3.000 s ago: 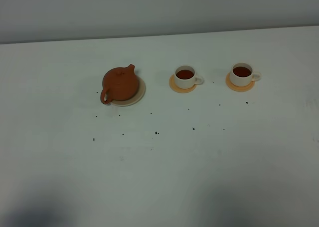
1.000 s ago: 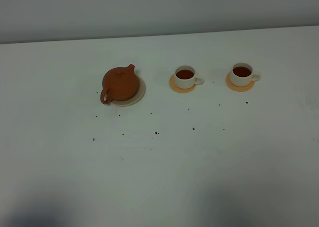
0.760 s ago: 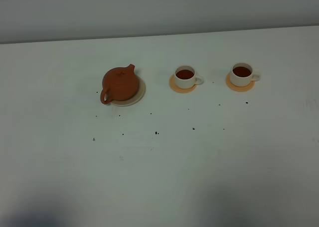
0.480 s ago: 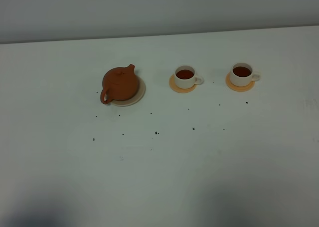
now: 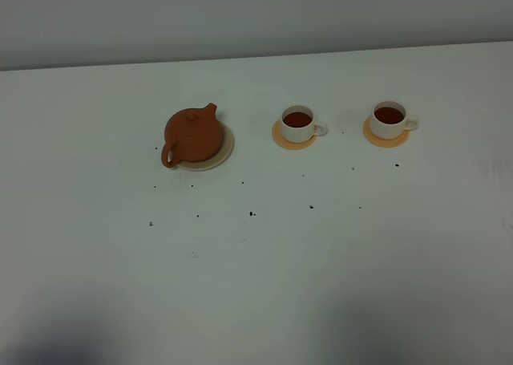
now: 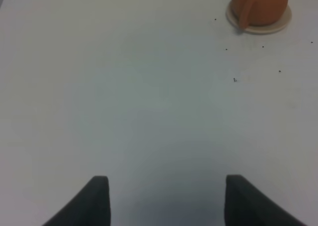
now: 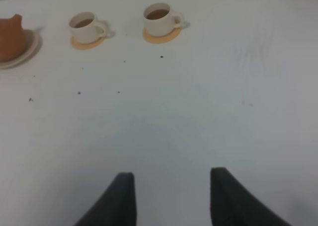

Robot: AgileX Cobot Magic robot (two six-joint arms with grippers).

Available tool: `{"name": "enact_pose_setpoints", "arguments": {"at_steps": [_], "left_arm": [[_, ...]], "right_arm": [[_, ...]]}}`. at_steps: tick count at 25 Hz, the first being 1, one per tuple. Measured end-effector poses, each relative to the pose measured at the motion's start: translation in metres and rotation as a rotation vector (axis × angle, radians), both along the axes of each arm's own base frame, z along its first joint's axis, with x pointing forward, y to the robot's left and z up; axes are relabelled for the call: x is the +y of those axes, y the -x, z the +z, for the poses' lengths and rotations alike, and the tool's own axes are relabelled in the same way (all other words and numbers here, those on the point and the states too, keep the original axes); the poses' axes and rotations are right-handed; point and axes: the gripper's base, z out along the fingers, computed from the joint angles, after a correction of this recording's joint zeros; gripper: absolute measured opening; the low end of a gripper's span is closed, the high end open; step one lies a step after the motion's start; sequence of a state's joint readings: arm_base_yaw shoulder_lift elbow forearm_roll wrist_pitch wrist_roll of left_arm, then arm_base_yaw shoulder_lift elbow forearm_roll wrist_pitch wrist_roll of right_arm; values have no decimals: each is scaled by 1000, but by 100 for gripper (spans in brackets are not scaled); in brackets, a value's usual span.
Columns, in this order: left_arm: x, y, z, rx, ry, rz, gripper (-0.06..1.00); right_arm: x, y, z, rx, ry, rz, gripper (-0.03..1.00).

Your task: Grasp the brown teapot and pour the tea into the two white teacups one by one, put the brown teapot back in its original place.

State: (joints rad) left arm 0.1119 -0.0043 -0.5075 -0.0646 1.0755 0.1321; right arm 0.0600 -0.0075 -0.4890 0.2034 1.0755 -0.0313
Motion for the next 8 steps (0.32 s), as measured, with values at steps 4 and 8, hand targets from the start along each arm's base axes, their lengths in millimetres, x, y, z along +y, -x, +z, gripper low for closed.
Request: {"name": "enact_pose_setpoints", "arguments": {"at_steps": [4, 8], "left_arm": [[0, 0, 0, 0, 0, 0, 51], [0, 0, 0, 0, 0, 0, 51]], "right_arm": [[0, 0, 0, 0, 0, 0, 36], [0, 0, 0, 0, 0, 0, 36]]}}
